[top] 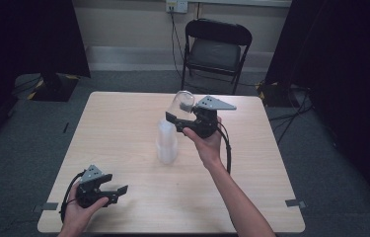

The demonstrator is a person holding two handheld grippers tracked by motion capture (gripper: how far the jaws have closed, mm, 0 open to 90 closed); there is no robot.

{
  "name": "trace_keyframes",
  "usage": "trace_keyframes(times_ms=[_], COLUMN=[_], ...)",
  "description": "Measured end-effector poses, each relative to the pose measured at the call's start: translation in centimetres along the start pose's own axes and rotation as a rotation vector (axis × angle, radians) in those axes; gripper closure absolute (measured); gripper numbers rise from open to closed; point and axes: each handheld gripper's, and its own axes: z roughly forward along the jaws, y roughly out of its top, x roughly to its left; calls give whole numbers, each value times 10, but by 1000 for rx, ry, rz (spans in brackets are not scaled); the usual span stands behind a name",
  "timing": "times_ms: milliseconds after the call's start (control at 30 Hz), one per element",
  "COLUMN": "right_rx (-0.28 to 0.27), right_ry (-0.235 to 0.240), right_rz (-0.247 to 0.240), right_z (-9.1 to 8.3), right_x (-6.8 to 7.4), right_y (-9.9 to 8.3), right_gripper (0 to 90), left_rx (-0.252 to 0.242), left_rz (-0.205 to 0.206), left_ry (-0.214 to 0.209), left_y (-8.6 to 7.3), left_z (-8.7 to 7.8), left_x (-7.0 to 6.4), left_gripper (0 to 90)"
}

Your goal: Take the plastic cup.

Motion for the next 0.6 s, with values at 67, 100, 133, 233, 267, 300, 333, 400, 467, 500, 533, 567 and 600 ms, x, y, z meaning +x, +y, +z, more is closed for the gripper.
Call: trace_keyframes(times_ms=[67,100,133,233,267,300,333,400,467,500,533,567,600], right_rx=[-5,-1,2,23,26,31,34,36,38,38,43,46,52], right_ry=[-2,-10,-18,-50,-52,-59,-64,-64,-72,-72,-72,-72,-75], right_rz=[11,12,11,24,21,24,29,34,42,46,56,58,59], right_z=[-6,-9,-11,-18,-20,-22,-24,-27,-31,-32,-34,-35,-36], right_x=[-2,-3,-4,-8,-10,-11,-12,-15,-17,-18,-19,-20,-21], right_y=[0,0,-1,-3,-3,-4,-5,-7,-10,-12,-14,-16,-18], right_gripper=[327,328,328,329,329,329,329,329,329,329,330,329,329], left_rx=[3,3,2,-4,-3,-5,-12,-35,-48,-53,-53,-54,-56], left_rz=[9,10,11,17,18,19,14,25,30,25,25,28,30], left_ry=[0,-2,-1,-5,-5,-8,-16,-30,-33,-32,-32,-37,-42], left_y=[0,0,0,0,0,1,1,1,2,2,2,2,2], left_z=[0,0,0,0,0,0,0,-2,-4,-4,-4,-4,-4], left_x=[0,0,0,0,0,0,-1,-1,-1,-1,-1,-1,-1], left_gripper=[212,213,212,211,210,210,208,177,172,173,173,173,172])
